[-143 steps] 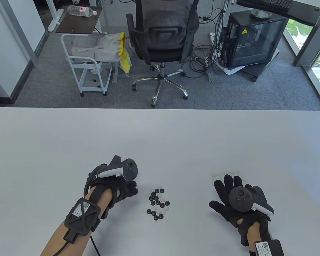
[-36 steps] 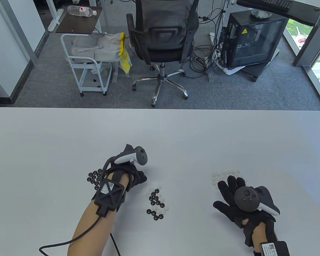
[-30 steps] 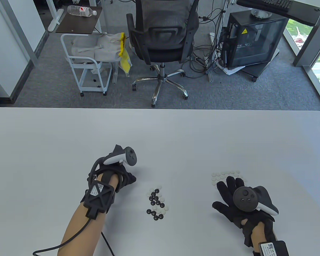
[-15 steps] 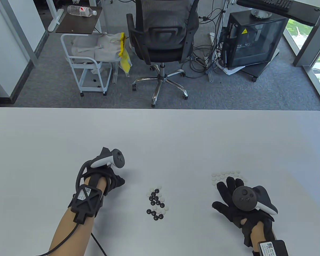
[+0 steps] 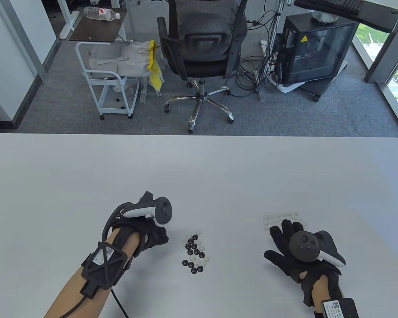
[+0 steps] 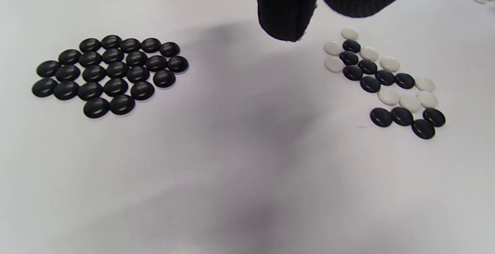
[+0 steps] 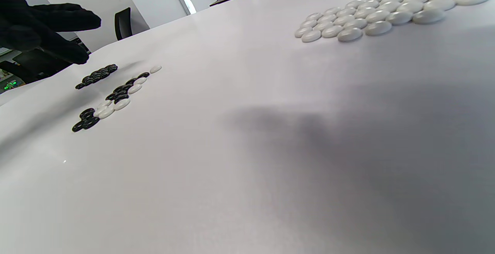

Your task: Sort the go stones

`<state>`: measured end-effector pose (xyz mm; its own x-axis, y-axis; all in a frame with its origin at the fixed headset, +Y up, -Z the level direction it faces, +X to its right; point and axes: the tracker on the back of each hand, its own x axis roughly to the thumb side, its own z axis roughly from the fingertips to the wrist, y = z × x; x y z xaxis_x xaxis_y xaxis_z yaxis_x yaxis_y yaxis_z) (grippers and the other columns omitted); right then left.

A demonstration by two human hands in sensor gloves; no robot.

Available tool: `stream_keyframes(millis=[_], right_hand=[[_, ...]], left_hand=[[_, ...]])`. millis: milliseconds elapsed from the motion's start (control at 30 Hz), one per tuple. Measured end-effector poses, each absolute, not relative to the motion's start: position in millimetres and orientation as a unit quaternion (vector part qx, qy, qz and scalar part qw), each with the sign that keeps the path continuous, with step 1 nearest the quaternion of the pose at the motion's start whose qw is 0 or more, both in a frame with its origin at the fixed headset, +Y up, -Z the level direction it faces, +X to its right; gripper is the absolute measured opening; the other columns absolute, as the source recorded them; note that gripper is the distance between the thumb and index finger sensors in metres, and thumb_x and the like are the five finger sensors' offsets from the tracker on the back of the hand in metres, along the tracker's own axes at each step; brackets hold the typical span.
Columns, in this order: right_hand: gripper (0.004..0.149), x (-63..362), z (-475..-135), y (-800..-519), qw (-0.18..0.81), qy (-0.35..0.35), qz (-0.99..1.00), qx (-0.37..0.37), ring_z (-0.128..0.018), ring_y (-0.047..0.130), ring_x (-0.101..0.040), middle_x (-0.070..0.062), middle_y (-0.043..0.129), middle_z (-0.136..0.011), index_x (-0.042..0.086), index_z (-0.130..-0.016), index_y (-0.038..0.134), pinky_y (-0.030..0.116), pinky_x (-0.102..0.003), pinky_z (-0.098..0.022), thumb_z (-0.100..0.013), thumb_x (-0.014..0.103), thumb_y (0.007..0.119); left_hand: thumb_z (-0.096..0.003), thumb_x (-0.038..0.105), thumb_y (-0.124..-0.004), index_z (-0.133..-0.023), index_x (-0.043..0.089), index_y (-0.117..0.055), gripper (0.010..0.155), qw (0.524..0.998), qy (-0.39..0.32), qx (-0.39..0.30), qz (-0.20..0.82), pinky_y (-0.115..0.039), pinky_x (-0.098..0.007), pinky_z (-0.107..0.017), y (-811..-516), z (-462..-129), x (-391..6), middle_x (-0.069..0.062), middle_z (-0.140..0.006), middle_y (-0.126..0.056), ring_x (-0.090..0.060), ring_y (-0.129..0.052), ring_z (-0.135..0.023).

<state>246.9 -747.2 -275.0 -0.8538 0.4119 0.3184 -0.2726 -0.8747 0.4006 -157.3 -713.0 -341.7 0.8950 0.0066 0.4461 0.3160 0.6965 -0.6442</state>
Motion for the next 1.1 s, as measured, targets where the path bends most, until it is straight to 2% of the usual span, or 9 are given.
stream_keyframes(millis=[200, 567, 700, 833, 900, 1000, 1100], right_hand=[[0.082, 246.3, -274.9, -747.7, 0.18, 0.175, 0.947, 0.2, -0.094, 0.006, -0.07, -0.046, 0.008, -0.109, -0.005, -0.116, 0.029, 0.016, -0.09, -0.057, -0.061, 0.05, 0.057], [0.082, 245.5, -274.9, -748.1, 0.178, 0.18, 0.947, 0.198, -0.094, 0.006, -0.07, -0.046, 0.008, -0.109, -0.004, -0.116, 0.031, 0.017, -0.09, -0.057, -0.062, 0.05, 0.058], [0.082, 245.3, -274.7, -747.8, 0.178, 0.179, 0.947, 0.198, -0.094, 0.006, -0.07, -0.046, 0.008, -0.109, -0.004, -0.116, 0.031, 0.017, -0.09, -0.057, -0.062, 0.05, 0.058], [0.081, 245.2, -274.9, -747.9, 0.178, 0.179, 0.947, 0.198, -0.094, 0.006, -0.07, -0.046, 0.008, -0.109, -0.004, -0.116, 0.031, 0.017, -0.09, -0.057, -0.062, 0.049, 0.058], [0.081, 245.3, -274.9, -747.9, 0.178, 0.18, 0.947, 0.198, -0.094, 0.007, -0.07, -0.046, 0.008, -0.109, -0.004, -0.116, 0.031, 0.017, -0.09, -0.057, -0.062, 0.049, 0.058], [0.081, 245.8, -275.0, -747.3, 0.178, 0.178, 0.947, 0.198, -0.094, 0.006, -0.07, -0.046, 0.008, -0.109, -0.004, -0.117, 0.031, 0.017, -0.09, -0.057, -0.062, 0.049, 0.058], [0.081, 245.8, -275.2, -747.6, 0.178, 0.179, 0.947, 0.197, -0.094, 0.006, -0.07, -0.046, 0.008, -0.109, -0.004, -0.116, 0.032, 0.017, -0.09, -0.057, -0.062, 0.049, 0.058]], left_hand=[[-0.053, 0.053, -0.058, -0.11, 0.029, -0.066, 0.062, 0.866, -0.279, -0.407, -0.085, -0.013, -0.08, -0.06, -721.5, -310.5, -127.4, -0.025, -0.117, -0.005, -0.054, 0.003, -0.098], [-0.0533, 0.054, -0.058, -0.114, 0.028, -0.055, 0.066, 0.845, -0.312, -0.414, -0.133, -0.013, -0.08, -0.06, -746.9, -291.8, -102.7, -0.025, -0.116, -0.002, -0.054, 0.004, -0.098], [-0.0541, 0.054, -0.058, -0.116, 0.027, -0.045, 0.069, 0.845, -0.316, -0.413, -0.128, -0.012, -0.08, -0.06, -757.1, -289.5, -101.2, -0.026, -0.114, 0.002, -0.054, 0.006, -0.097], [-0.0545, 0.054, -0.058, -0.115, 0.029, -0.034, 0.07, 0.844, -0.309, -0.414, -0.142, -0.01, -0.08, -0.059, -768.3, -286.3, -109.3, -0.026, -0.112, 0.006, -0.054, 0.008, -0.095], [-0.0545, 0.054, -0.058, -0.116, 0.027, -0.034, 0.071, 0.851, -0.3, -0.408, -0.137, -0.01, -0.08, -0.059, -768.0, -283.9, -118.3, -0.026, -0.112, 0.006, -0.054, 0.008, -0.096], [-0.0546, 0.053, -0.059, -0.115, 0.029, -0.041, 0.068, 0.865, -0.28, -0.397, -0.128, -0.01, -0.08, -0.059, -765.7, -281.1, -145.9, -0.025, -0.113, 0.004, -0.053, 0.007, -0.096], [-0.0547, 0.053, -0.06, -0.115, 0.03, -0.039, 0.067, 0.878, -0.23, -0.403, -0.118, -0.01, -0.08, -0.059, -767.3, -282.7, -184.3, -0.025, -0.114, 0.004, -0.053, 0.007, -0.096]])
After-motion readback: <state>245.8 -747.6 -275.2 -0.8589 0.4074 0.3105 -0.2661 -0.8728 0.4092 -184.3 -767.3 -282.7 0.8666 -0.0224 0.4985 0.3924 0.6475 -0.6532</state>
